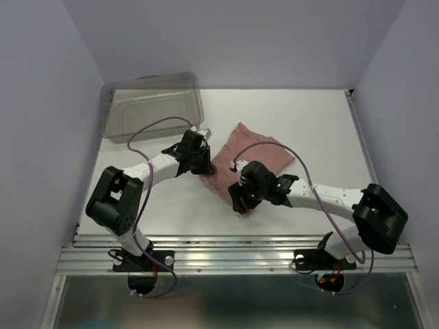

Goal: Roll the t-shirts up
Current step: Roll the T-shirt to the center of the board.

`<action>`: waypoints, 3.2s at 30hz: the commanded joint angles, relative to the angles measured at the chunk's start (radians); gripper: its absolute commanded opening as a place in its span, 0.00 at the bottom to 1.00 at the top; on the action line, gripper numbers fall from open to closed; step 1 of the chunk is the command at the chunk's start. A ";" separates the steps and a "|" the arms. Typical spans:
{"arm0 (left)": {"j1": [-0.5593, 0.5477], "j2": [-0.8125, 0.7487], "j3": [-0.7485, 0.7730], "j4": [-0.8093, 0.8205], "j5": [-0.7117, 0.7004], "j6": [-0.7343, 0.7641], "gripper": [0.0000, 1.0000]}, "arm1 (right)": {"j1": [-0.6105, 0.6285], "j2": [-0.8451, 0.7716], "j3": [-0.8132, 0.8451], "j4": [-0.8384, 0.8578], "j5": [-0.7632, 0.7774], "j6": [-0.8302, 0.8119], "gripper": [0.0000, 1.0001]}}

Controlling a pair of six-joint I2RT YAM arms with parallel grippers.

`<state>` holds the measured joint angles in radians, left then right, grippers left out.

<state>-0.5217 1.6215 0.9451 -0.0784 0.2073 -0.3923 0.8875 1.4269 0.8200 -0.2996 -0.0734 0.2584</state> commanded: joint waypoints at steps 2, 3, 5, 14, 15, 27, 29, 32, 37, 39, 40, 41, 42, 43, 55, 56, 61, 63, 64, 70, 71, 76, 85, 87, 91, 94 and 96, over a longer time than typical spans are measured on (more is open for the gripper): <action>-0.003 -0.003 0.047 0.011 -0.005 -0.003 0.00 | 0.027 0.026 -0.016 0.105 0.057 -0.005 0.65; -0.001 -0.002 0.049 0.009 -0.005 -0.002 0.00 | 0.027 0.027 -0.016 0.106 0.057 -0.004 0.62; -0.003 0.001 0.053 0.008 -0.008 -0.002 0.00 | 0.027 0.041 -0.016 0.106 0.066 -0.004 0.61; -0.003 -0.002 0.052 0.005 -0.014 0.003 0.00 | 0.027 0.079 -0.035 0.123 0.158 -0.008 0.47; -0.003 -0.003 0.052 0.005 -0.014 0.003 0.00 | 0.027 0.084 -0.035 0.125 0.158 -0.007 0.36; -0.003 -0.034 0.021 0.003 -0.020 0.006 0.00 | 0.027 0.067 0.036 0.065 -0.070 -0.004 0.01; -0.003 -0.035 0.020 0.002 -0.022 0.006 0.00 | 0.001 0.081 0.068 0.034 -0.133 -0.007 0.01; -0.003 -0.040 0.017 0.003 -0.023 0.007 0.00 | -0.044 0.087 0.090 0.017 -0.242 -0.007 0.01; -0.001 -0.043 0.020 0.002 -0.023 0.010 0.00 | -0.120 0.109 0.108 -0.006 -0.410 -0.007 0.01; -0.001 -0.043 0.018 0.003 -0.023 0.010 0.00 | -0.154 0.130 0.113 -0.016 -0.460 -0.010 0.01; -0.003 -0.041 0.017 0.005 -0.023 0.010 0.00 | -0.166 0.135 0.113 -0.018 -0.474 -0.010 0.01; -0.001 -0.041 0.017 0.003 -0.023 0.010 0.00 | -0.176 0.139 0.113 -0.018 -0.503 -0.008 0.01; -0.001 -0.043 0.015 0.006 -0.023 0.010 0.00 | -0.186 0.145 0.116 -0.021 -0.519 -0.008 0.02; -0.001 -0.043 0.015 0.005 -0.028 0.010 0.00 | -0.209 0.159 0.117 -0.024 -0.531 -0.007 0.02; -0.001 -0.158 0.006 -0.032 -0.059 -0.005 0.00 | -0.295 0.283 0.177 -0.078 -0.654 -0.034 0.08; -0.003 -0.179 0.000 -0.034 -0.054 -0.005 0.00 | -0.304 0.299 0.191 -0.084 -0.660 -0.038 0.08; -0.006 -0.198 -0.020 -0.034 -0.003 0.006 0.00 | -0.327 0.329 0.214 -0.105 -0.658 -0.053 0.08; -0.020 -0.183 -0.025 -0.034 0.017 0.015 0.00 | -0.338 0.333 0.215 -0.105 -0.660 -0.056 0.08; -0.027 -0.175 -0.025 -0.032 0.021 0.017 0.00 | -0.347 0.333 0.217 -0.108 -0.660 -0.057 0.08; -0.064 -0.108 -0.011 -0.026 0.041 0.029 0.00 | -0.357 0.348 0.243 -0.141 -0.651 -0.084 0.08; -0.064 -0.100 -0.003 -0.026 0.041 0.029 0.00 | -0.357 0.354 0.248 -0.148 -0.651 -0.093 0.08; -0.077 -0.075 0.020 -0.012 0.069 0.039 0.00 | -0.357 0.382 0.263 -0.159 -0.638 -0.108 0.08; -0.084 0.014 0.054 -0.017 0.017 0.026 0.00 | -0.375 0.389 0.275 -0.162 -0.617 -0.104 0.08; -0.083 0.035 0.060 -0.008 0.011 0.020 0.00 | -0.375 0.374 0.271 -0.162 -0.589 -0.090 0.11; -0.083 0.066 0.073 0.003 0.003 0.018 0.00 | -0.375 0.322 0.255 -0.164 -0.530 -0.064 0.27; -0.081 0.084 0.084 0.003 0.000 0.020 0.00 | -0.375 0.265 0.245 -0.176 -0.499 -0.048 0.51; -0.080 0.090 0.089 0.005 -0.003 0.018 0.00 | -0.375 0.213 0.235 -0.188 -0.477 -0.039 0.58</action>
<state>-0.6006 1.7111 0.9886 -0.0933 0.2241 -0.3759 0.5179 1.7470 1.0550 -0.4740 -0.6136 0.2043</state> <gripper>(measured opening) 0.022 0.533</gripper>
